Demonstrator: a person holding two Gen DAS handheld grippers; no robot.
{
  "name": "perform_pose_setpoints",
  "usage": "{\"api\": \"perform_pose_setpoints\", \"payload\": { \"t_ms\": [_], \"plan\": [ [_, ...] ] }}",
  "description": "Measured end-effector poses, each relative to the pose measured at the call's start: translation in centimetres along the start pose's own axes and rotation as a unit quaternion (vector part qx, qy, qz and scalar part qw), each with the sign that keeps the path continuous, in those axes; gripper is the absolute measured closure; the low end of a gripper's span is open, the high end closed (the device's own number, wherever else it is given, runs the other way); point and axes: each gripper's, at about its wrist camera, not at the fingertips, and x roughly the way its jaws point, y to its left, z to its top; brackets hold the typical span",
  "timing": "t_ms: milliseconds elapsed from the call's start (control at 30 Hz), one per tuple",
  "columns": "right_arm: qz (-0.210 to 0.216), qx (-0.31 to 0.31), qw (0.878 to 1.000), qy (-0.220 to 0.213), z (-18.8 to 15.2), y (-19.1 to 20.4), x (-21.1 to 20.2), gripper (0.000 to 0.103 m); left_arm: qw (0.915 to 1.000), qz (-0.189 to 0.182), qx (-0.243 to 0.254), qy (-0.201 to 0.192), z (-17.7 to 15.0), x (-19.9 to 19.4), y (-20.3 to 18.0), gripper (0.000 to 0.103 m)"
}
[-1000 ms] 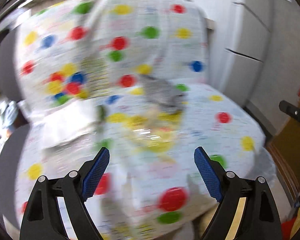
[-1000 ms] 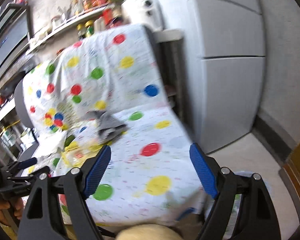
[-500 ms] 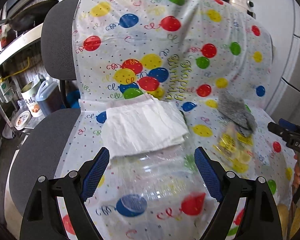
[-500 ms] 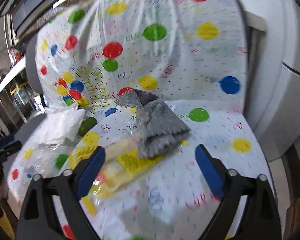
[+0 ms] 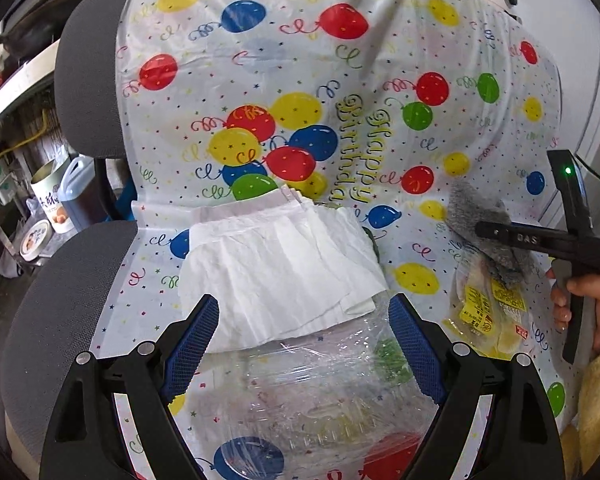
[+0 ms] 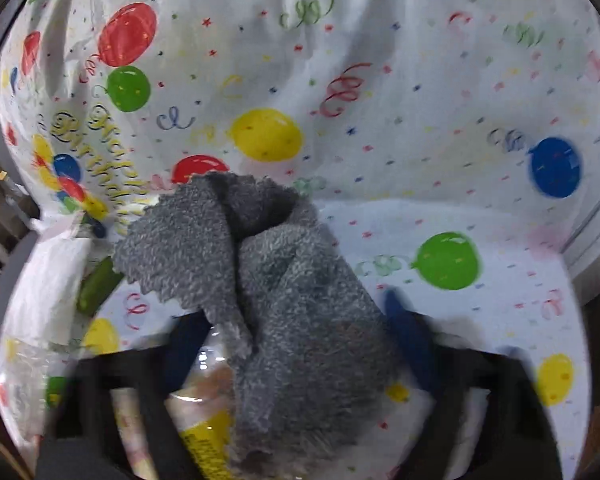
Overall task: Collect trash
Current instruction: 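Grasp the grey cloth with the right gripper while the left grasps the yellow wrapper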
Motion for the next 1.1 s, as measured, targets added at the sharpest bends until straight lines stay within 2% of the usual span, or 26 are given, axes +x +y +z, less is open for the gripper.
{"api": "perform_pose_setpoints", "payload": {
  "t_ms": [33, 133, 200, 300, 467, 567, 800, 967, 1100],
  "plan": [
    [0.003, -0.003, 1.000, -0.010, -0.1, 0.1, -0.6, 0.076, 1.0000, -0.001, 0.003, -0.001, 0.0, -0.1, -0.2, 0.017],
    [0.008, -0.014, 0.999, -0.045, -0.7, 0.6, -3.5, 0.081, 0.9999, -0.007, 0.009, -0.005, 0.0, -0.7, -1.0, 0.017],
    [0.007, -0.020, 0.997, -0.080, -1.4, 0.8, -6.7, 0.081, 0.9997, -0.016, 0.014, -0.010, -0.1, -1.4, -1.8, 0.017],
    [-0.028, -0.024, 0.993, -0.115, -2.5, 0.5, -11.2, 0.081, 0.9988, -0.033, 0.032, -0.014, -0.5, -2.3, -3.9, 0.017],
    [-0.065, -0.023, 0.988, -0.136, -5.5, -0.3, -16.9, 0.081, 0.9924, -0.078, 0.094, -0.011, -1.8, -3.3, -8.9, 0.015],
    [-0.077, -0.018, 0.987, -0.139, -8.4, -1.1, -19.4, 0.081, 0.9869, -0.081, 0.140, 0.003, -3.0, -2.7, -12.1, 0.014],
    [-0.094, -0.002, 0.986, -0.141, -13.3, -1.8, -21.2, 0.080, 0.9745, -0.092, 0.202, 0.033, -5.6, -0.2, -17.2, 0.014],
    [-0.089, 0.013, 0.986, -0.141, -14.6, -2.7, -21.7, 0.080, 0.9738, -0.058, 0.211, 0.062, -5.7, 3.5, -18.4, 0.014],
    [-0.087, 0.019, 0.986, -0.141, -14.8, -3.2, -21.7, 0.080, 0.9699, -0.039, 0.229, 0.071, -6.1, 4.6, -18.7, 0.016]
  ]
}}
